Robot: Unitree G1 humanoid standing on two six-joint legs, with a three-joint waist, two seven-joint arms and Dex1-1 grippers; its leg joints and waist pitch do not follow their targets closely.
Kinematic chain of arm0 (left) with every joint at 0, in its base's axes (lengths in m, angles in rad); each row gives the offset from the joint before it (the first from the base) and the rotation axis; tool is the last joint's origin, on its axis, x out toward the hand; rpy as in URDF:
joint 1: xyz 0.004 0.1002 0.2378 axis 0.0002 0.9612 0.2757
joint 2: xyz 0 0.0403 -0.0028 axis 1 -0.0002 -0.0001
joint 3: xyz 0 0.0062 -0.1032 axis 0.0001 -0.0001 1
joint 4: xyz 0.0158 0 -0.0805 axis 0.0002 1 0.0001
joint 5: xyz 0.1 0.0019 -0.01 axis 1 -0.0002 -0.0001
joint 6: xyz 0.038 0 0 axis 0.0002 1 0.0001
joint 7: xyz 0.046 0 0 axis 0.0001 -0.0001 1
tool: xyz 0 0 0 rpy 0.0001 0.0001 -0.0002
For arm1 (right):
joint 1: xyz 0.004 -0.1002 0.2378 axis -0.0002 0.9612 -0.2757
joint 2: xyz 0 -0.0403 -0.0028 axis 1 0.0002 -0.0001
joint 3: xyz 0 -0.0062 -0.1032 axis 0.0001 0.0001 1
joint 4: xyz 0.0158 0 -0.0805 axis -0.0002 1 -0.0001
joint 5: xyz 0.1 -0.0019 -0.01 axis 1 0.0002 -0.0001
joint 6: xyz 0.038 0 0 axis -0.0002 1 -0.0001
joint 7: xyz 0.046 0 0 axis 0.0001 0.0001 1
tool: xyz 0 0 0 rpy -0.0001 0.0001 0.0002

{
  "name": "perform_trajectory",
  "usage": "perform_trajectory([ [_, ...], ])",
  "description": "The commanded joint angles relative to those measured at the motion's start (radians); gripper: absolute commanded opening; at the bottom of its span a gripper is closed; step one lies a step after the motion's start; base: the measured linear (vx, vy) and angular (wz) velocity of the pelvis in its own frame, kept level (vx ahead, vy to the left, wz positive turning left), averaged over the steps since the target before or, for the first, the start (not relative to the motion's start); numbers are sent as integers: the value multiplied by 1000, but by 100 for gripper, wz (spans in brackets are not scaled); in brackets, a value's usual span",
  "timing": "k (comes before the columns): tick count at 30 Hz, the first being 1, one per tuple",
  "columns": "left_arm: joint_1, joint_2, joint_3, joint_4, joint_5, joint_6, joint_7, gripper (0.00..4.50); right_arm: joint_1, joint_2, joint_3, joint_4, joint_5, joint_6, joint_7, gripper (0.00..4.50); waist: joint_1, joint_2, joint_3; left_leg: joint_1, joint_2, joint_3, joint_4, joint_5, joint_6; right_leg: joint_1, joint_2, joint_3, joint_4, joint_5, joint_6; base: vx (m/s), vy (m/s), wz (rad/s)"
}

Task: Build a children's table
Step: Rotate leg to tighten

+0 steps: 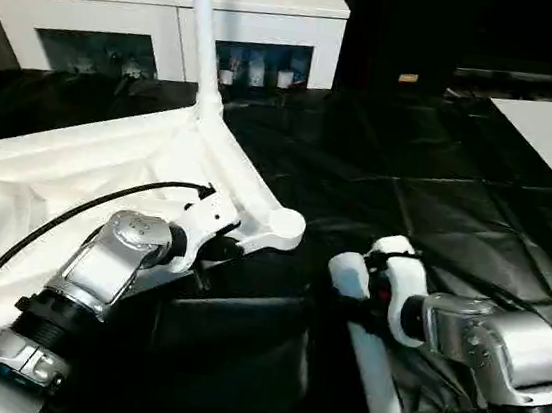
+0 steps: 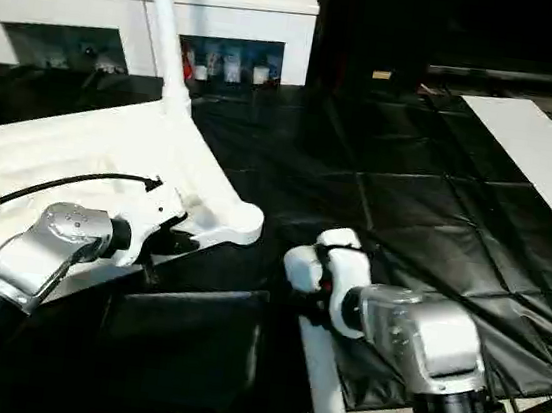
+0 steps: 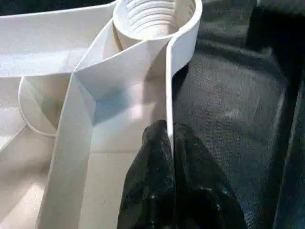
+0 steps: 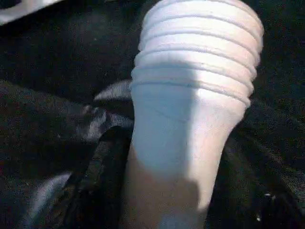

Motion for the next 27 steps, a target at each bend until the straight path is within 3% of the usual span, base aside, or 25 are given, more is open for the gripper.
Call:
perform_trajectory([
  [1, -34, -11, 86, -95, -57, -33, 10, 0, -22, 5, -43, 25, 14, 5, -1, 231, 11, -2, -74, 5, 18, -2, -61, -73, 11, 70, -44, 40, -49, -38, -235, 0, 0, 0],
  [3, -40, -34, 127, -137, -136, 3, -19, 0, -47, 11, -90, 39, 29, 6, 6, 231, 13, -3, -75, 5, 19, 0, -59, -72, 14, 70, -44, 41, -49, -34, -246, 0, 0, 0],
  [4, -40, -34, 128, -138, -137, 4, -20, 55, -48, 11, -91, 39, 29, 6, 6, 214, 15, -3, -75, 6, 18, 1, -59, -69, 13, 69, -44, 40, -47, -33, -249, 0, 0, 0],
  [8, -42, -17, 120, -168, -156, 30, -60, 77, -85, 2, -153, 55, 52, 11, 14, 204, 22, 3, -70, 9, 19, 1, -61, -103, 10, 66, -43, 39, -54, -91, -240, 0, 0, 0],
  [10, -38, -5, 100, -164, -140, 30, -73, 100, -91, -8, -157, 64, 51, 4, 14, 198, 25, -1, -68, 11, 17, 2, -62, -123, 2, 65, -42, 39, -58, -133, -222, 0, 0, 0],
  [11, -34, 1, 90, -162, -131, 29, -80, 105, -94, -11, -158, 70, 50, -1, 13, 198, 26, 4, -63, 12, 17, 2, -66, -155, -11, 63, -43, 39, -67, -204, -194, 0, 0, 0],
  [13, -26, 6, 53, -126, -72, 4, -61, 129, -90, -12, -154, 75, 42, -7, 15, 196, 28, 10, -65, 16, 17, 1, -66, -171, -24, 62, -42, 40, -71, -231, -170, 0, 0, 0],
  [16, -25, -10, 57, -103, -65, 1, -25, 148, -82, -5, -157, 67, 43, -5, 9, 195, 30, 12, -69, 14, 17, -2, -67, -162, -32, 64, -41, 39, -69, -215, -159, 0, 0, 0],
  [19, -33, -34, 98, -112, -94, -4, 16, 184, -92, 6, -193, 51, 60, 2, 0, 195, 30, 15, -70, 11, 17, -3, -66, -161, -35, 65, -40, 37, -66, -168, -180, 0, 0, 0],
  [20, -40, -52, 128, -116, -114, -9, 41, 184, -107, 12, -221, 50, 72, 2, -4, 195, 32, 19, -72, 12, 16, -4, -65, -159, -35, 67, -41, 36, -65, -162, -184, 0, 0, 0],
  [21, -47, -79, 169, -118, -142, -14, 74, 188, -132, 24, -262, 55, 93, 7, -7, 195, 31, 14, -73, 9, 15, -3, -64, -154, -29, 68, -41, 36, -64, -152, -192, 0, 0, 0],
  [22, -51, -98, 197, -117, -158, -22, 97, 188, -152, 32, -293, 57, 110, 9, -8, 195, 31, 15, -74, 8, 14, -1, -61, -148, -21, 69, -42, 37, -62, -142, -204, 0, 0, 0],
  [24, -54, -112, 219, -116, -169, -29, 114, 211, -168, 40, -318, 60, 124, 11, -8, 194, 32, 14, -75, 6, 13, -2, -60, -132, -9, 69, -40, 34, -62, -146, -206, 0, 0, 0],
  [25, -56, -135, 250, -110, -180, -45, 151, 230, -201, 53, -365, 67, 152, 24, -9, 193, 32, 17, -71, 7, 13, -2, -61, -135, -7, 66, -39, 34, -65, -165, -199, 0, 0, 0],
  [27, -53, -163, 294, -109, -212, -60, 186, 231, -299, 83, -490, 100, 231, 46, -16, 193, 29, 9, -76, 4, 12, -1, -58, -116, 6, 71, -40, 34, -62, -148, -206, 0, 0, 0],
])
